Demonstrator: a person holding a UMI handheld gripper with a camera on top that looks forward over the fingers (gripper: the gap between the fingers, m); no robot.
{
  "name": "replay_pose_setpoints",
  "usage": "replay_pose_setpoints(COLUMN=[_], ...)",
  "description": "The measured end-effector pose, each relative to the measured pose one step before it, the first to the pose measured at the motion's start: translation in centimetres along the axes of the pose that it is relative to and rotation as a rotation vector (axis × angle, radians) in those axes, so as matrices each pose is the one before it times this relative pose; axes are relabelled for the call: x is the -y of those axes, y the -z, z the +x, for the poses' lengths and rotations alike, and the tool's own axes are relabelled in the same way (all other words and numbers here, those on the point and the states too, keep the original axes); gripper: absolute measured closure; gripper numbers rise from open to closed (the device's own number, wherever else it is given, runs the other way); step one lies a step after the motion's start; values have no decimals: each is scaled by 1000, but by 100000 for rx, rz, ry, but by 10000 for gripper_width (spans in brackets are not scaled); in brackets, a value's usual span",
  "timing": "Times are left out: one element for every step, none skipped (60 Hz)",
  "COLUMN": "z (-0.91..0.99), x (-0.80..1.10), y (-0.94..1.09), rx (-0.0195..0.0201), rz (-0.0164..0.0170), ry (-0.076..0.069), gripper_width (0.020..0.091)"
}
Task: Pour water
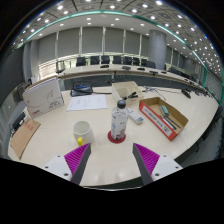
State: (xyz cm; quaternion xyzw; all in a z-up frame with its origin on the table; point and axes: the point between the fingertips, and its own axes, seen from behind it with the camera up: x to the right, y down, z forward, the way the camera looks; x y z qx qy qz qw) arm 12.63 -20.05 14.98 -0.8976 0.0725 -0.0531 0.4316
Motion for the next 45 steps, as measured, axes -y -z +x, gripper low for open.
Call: replay_pose_setpoints(z=[-144,-244,-256,-115,-216,-190,-176,-193,-138,-190,-167,-184,-154,-147,-130,-109,-137,-124,-112,-111,-108,-256,-87,-4,15,19,-5,-66,-53,-54,-36,-38,-34,18,74,-112,24,-17,-41,-51,-60,-68,135,-54,-47], x=[-183,-81,-158,-275,-173,-166,-168,-161,-209,-113,-234,-189,-162,-130,-89,-116,-60,-46,-45,-35,62,88,36,40,5,36,43,14,16,-53,-73,-13,39,9,32,-13,80,97,84,112,97,88,78,77,86], y=[993,940,925,976,877,800,746,728,661,573,599,566,571,451,425,418,398,386,358,332,475,309,249,175,186,184,177,160,249,92,84,69,123,134,156,117,82,92,78,66,66,65,-188,118,99], rx=[-550,-303,-88,39,-103,-121,-82,-74,-181,-242,-146,16,-29,-79,-148,-104,-91,-64,-112,-8,251,280,169,-127,-288,-311,-116,94,170,324,249,113,-109,-357,-476,-504,-167,-3,42,0,-2,-22,154,48,177], rz=[-395,-399,-43,127,18,30,124,71,-80,-394,-234,-52,36,132,100,163,265,300,237,274,250,321,392,247,132,191,242,78,-196,-307,-128,132,170,100,132,221,320,313,311,281,173,108,66,85,120], ry=[-241,-61,-3,-63,-205,-146,-54,-3,-48,-48,96,299,472,307,262,309,370,360,227,183,362,405,452,239,99,138,155,-53,-266,-416,-103,461,877,1101,1131,958,630,356,238,216,223,134,-39,-44,-148], gripper_width=[240,240,240,238,239,241,240,239,240,240,241,240,240,239,238,236,237,238,237,239,239,238,240,241,242,242,243,244,244,244,242,244,242,245,244,245,244,244,241,245,246,246,246,246,246])
